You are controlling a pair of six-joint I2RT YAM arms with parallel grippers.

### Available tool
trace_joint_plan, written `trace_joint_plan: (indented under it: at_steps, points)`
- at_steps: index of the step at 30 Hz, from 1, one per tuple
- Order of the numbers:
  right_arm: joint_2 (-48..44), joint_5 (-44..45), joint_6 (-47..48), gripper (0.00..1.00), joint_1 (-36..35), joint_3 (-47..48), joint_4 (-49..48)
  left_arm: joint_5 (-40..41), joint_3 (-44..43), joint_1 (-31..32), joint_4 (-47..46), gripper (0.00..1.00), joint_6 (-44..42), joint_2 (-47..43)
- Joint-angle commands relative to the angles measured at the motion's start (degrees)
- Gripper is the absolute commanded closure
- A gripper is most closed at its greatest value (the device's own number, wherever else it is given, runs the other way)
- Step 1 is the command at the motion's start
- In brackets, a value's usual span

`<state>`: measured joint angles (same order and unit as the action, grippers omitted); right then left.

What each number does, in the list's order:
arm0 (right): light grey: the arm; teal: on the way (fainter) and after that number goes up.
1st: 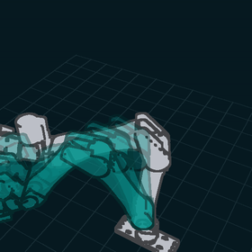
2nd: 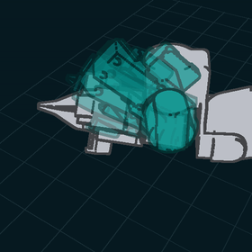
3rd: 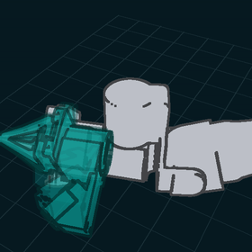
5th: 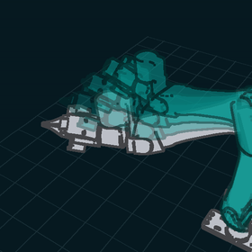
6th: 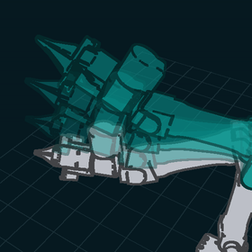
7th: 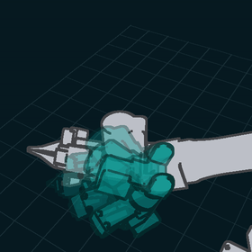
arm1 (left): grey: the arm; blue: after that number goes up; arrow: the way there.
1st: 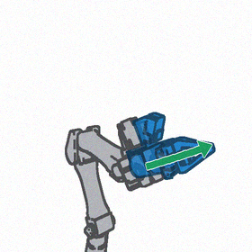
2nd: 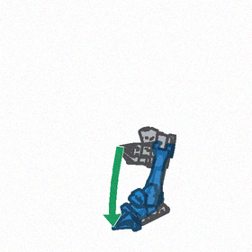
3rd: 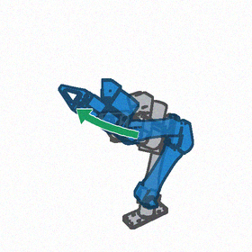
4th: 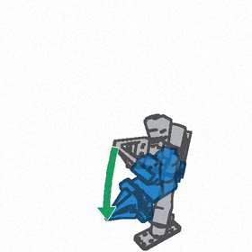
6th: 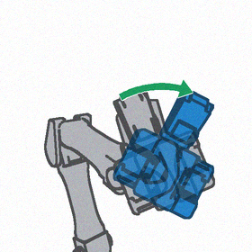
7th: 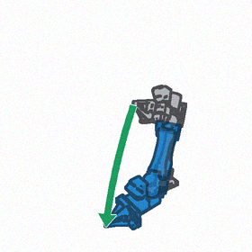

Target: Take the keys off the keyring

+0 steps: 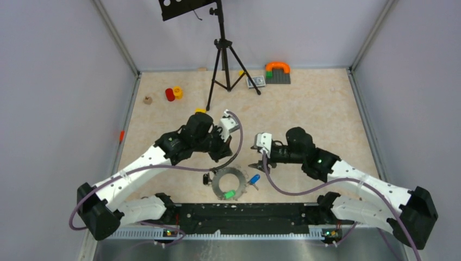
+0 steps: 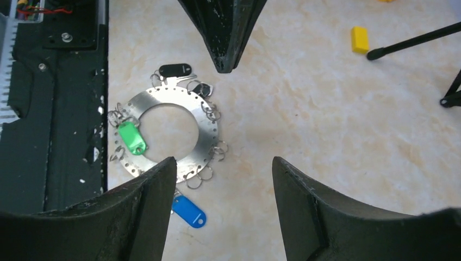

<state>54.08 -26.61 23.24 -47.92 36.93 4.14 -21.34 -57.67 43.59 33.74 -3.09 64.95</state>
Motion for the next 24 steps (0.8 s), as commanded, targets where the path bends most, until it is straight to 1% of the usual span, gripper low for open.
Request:
trace_joint_plan:
  at_steps: [1,2,4,5,6,7,9,11,13,15,19,24]
  points:
    - [-1.2,-4.4,-9.9,0.35,0.2,-2.4,-9.7,7.3,7.3,0.1,-5.8,0.97,11.0,-4.4]
    - [-1.8,-3.3,-14.4,0.35,0.2,-4.5,-13.1,10.8,9.3,0.0,-7.2,0.85,14.9,-5.5]
    - [-2.5,2.2,-24.3,0.35,0.2,-7.0,-17.6,16.5,13.2,-0.1,-9.4,0.69,22.6,-7.1]
    - [-2.2,5.7,-28.6,0.37,0.1,-6.9,-17.3,18.1,14.6,-0.1,-9.5,0.54,25.3,-7.4]
    - [-1.5,8.7,-32.2,0.40,0.2,-6.4,-16.0,20.3,15.5,-0.1,-8.8,0.42,28.3,-7.7]
    - [0.0,10.9,-35.6,0.44,0.2,-5.9,-14.6,23.1,16.4,-0.2,-7.8,0.37,31.2,-7.8]
    - [3.3,12.0,-41.3,0.48,0.1,-4.2,-10.6,25.5,18.4,-0.3,-6.8,0.36,36.3,-7.9]
    - [6.0,10.4,-45.3,0.52,-0.2,-3.8,-9.8,27.1,20.7,-0.4,-6.3,0.35,41.6,-8.4]
    - [7.3,11.9,-48.3,0.52,-1.7,-4.6,-10.5,28.7,22.8,-0.4,-7.2,0.37,46.6,-9.3]
    - [7.4,14.3,-50.0,0.53,-3.3,-5.6,-11.7,30.4,23.9,-0.4,-8.6,0.40,49.5,-9.8]
    - [6.9,16.6,-52.6,0.54,-4.4,-6.5,-12.7,32.0,23.8,-0.4,-10.6,0.52,51.5,-7.6]
    - [5.6,18.2,-52.0,0.55,-4.4,-6.0,-10.2,31.4,23.1,-0.4,-11.2,0.54,51.5,-1.2]
